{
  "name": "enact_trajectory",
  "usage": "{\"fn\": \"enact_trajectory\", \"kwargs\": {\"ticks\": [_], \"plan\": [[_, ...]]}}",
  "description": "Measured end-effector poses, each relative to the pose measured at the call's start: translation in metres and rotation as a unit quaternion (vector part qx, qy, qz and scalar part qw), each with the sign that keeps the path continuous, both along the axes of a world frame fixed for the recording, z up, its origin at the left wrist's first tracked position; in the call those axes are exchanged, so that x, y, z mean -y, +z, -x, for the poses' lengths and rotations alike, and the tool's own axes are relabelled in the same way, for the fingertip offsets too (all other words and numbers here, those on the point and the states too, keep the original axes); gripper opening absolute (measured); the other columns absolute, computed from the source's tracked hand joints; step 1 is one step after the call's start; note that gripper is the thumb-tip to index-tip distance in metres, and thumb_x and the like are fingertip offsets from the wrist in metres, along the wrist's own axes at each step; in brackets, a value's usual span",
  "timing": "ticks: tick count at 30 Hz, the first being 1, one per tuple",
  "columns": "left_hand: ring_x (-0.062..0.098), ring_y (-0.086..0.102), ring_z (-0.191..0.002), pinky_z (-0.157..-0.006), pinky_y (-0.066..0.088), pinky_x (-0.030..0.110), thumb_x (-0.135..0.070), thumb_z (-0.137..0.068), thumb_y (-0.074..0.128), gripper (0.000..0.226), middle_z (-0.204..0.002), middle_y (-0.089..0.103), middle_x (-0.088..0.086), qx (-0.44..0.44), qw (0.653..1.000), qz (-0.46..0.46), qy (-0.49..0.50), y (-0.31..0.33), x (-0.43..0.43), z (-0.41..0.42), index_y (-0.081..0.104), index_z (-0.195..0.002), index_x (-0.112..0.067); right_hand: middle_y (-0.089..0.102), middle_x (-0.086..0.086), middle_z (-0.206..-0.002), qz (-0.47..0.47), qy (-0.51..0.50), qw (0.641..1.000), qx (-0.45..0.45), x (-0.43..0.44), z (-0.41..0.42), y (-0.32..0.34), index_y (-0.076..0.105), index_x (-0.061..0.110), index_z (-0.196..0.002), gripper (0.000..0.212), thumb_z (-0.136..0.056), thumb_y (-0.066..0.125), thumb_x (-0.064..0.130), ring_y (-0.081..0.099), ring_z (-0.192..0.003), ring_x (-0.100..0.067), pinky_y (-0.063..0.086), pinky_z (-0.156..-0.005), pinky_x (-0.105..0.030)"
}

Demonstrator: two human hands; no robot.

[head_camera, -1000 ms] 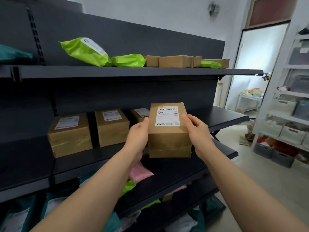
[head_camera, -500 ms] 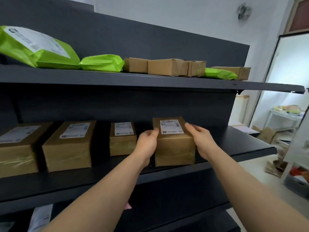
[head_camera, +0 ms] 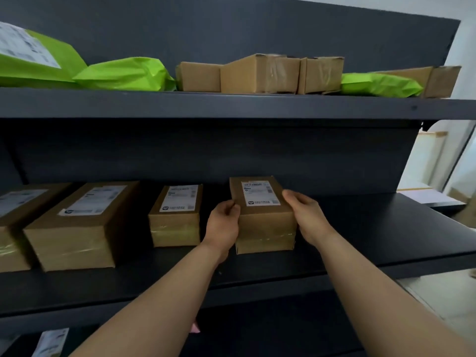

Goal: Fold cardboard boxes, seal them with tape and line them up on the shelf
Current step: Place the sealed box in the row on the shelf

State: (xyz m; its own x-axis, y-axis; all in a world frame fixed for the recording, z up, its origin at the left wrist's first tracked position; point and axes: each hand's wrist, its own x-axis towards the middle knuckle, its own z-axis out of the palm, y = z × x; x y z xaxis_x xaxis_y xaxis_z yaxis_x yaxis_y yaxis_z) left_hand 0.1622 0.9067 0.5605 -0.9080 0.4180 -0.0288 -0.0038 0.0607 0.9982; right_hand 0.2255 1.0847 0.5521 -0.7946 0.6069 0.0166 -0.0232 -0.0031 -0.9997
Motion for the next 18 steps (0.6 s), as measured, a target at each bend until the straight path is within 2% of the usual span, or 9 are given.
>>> {"fn": "enact_trajectory", "kwargs": {"ticks": [2,4,7,9,14,18], "plan": [[0.02,0.056,-0.114,-0.102,0.047,0.039,-0.028,-0.103,0.046,0.039,-0.128,0.058,0.002,-0.006,1.0,0.007,0.009,0.001,-0.002,-0.001,0.047,-0.14,-0.017,0.068,0.0,-0.109,-0.036,-0.011,0.999,0.01,-0.001,0.003,0.002,0.061,0.02,-0.12,0.035,-0.093,0.06,0.041,0.066,-0.098,-0.014,0.052,-0.079,-0.024],[0.021,0.056,-0.115,-0.101,0.048,0.039,-0.03,-0.103,0.046,0.04,-0.128,0.058,0.003,-0.009,1.0,0.019,0.013,0.003,-0.002,-0.002,0.047,-0.141,-0.017,0.066,0.0,-0.112,-0.106,-0.039,0.993,0.033,-0.001,0.004,0.004,0.062,0.018,-0.122,0.038,-0.094,0.057,0.043,0.063,-0.098,-0.011,0.051,-0.08,-0.024],[0.015,0.054,-0.102,-0.086,0.044,0.027,-0.031,-0.104,0.042,0.037,-0.118,0.058,-0.002,-0.041,0.998,0.044,0.013,0.009,0.002,-0.005,0.051,-0.135,-0.014,0.064,-0.001,-0.117,-0.203,-0.082,0.974,0.058,0.003,0.002,0.008,0.063,0.014,-0.122,0.044,-0.093,0.056,0.047,0.06,-0.106,-0.015,0.051,-0.093,-0.033],[0.01,0.05,-0.095,-0.082,0.038,0.025,-0.03,-0.104,0.041,0.032,-0.112,0.057,-0.004,-0.054,0.998,0.04,0.018,0.013,0.01,-0.01,0.054,-0.13,-0.016,0.061,0.0,-0.122,-0.24,-0.096,0.964,0.056,0.014,-0.006,0.015,0.061,0.014,-0.126,0.044,-0.094,0.055,0.044,0.057,-0.112,-0.016,0.048,-0.094,-0.031],[0.015,0.059,-0.111,-0.102,0.047,0.039,-0.03,-0.1,0.051,0.03,-0.121,0.061,-0.004,-0.05,0.999,0.008,-0.004,0.019,0.054,-0.025,0.056,-0.128,-0.021,0.057,0.001,-0.127,-0.335,-0.099,0.936,0.037,0.067,-0.028,0.036,0.06,0.019,-0.127,0.04,-0.093,0.059,0.04,0.053,-0.114,-0.013,0.042,-0.092,-0.024],[0.013,0.066,-0.101,-0.094,0.053,0.034,-0.024,-0.101,0.05,0.023,-0.115,0.065,-0.003,-0.036,0.999,-0.033,-0.022,0.023,0.121,-0.035,0.057,-0.122,-0.021,0.057,0.004,-0.132,-0.348,-0.056,0.935,0.031,0.14,-0.043,0.046,0.06,0.02,-0.129,0.04,-0.092,0.061,0.037,0.05,-0.124,-0.012,0.041,-0.099,-0.026]]}}
